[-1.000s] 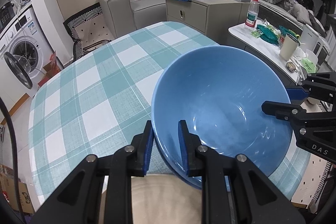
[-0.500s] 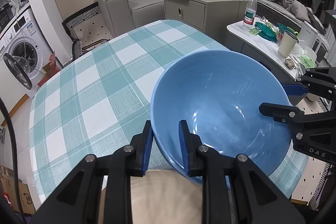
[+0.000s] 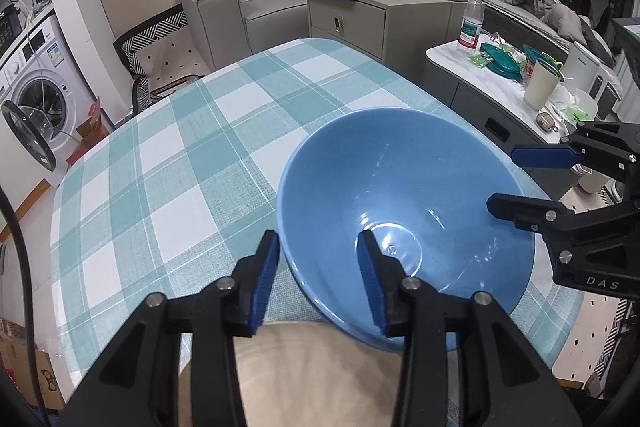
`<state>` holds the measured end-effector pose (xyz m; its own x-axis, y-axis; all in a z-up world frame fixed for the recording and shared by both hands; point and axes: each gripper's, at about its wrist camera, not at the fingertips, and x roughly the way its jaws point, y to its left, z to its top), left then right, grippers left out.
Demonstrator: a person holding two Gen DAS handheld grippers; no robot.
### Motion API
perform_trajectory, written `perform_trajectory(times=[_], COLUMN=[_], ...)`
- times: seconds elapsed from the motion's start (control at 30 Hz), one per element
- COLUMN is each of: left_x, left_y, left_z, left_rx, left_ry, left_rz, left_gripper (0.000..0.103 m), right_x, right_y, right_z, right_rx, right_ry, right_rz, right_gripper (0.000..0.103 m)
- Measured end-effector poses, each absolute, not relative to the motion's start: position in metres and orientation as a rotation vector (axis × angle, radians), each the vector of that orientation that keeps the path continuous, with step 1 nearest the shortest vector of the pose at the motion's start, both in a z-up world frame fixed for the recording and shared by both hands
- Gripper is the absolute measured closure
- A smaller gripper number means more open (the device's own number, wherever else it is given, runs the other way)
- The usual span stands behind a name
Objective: Organize plates and bowls
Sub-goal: 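Open the left gripper on the nested bowl rim while the right gripper opens too, then move both open grippers around the rim of the nested blue bowls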
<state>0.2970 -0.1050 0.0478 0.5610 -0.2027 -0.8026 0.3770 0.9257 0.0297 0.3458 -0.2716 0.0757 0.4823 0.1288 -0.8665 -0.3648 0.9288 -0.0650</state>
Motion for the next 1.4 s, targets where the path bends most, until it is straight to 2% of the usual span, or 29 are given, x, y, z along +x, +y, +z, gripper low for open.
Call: perform_trajectory(times=[0.03, 0.37, 0.8, 0.93, 0.97, 1.17, 1.4], left_x=[0.297, 0.299, 0.300, 0.299, 0.298, 0.300, 0.304], left_y=[-0.105, -0.099, -0.092, -0.089, -0.088, -0.084, -0.077], left_z=[0.048, 0.044, 0.039, 0.043, 0.045, 0.046, 0.042], left_rx=[0.208, 0.180, 0.142, 0.115, 0.109, 0.096, 0.054], left_ry=[0.912, 0.924, 0.935, 0.907, 0.896, 0.891, 0.904], left_rz=[-0.343, -0.333, -0.338, -0.337, -0.337, -0.339, -0.336], left_gripper=[0.054, 0.051, 0.048, 0.019, 0.017, 0.007, 0.004], right_x=[0.346, 0.346, 0.350, 0.350, 0.350, 0.352, 0.355], right_y=[-0.273, -0.282, -0.293, -0.295, -0.296, -0.298, -0.299], right_z=[0.076, 0.077, 0.074, 0.072, 0.072, 0.070, 0.063], right_rx=[-0.249, -0.176, -0.084, -0.067, -0.063, -0.041, -0.012], right_ry=[1.024, 1.010, 1.000, 0.998, 0.997, 1.000, 1.020], right_rz=[0.304, 0.342, 0.344, 0.348, 0.348, 0.348, 0.345], right_gripper=[0.050, 0.026, 0.016, 0.011, 0.010, 0.005, 0.001])
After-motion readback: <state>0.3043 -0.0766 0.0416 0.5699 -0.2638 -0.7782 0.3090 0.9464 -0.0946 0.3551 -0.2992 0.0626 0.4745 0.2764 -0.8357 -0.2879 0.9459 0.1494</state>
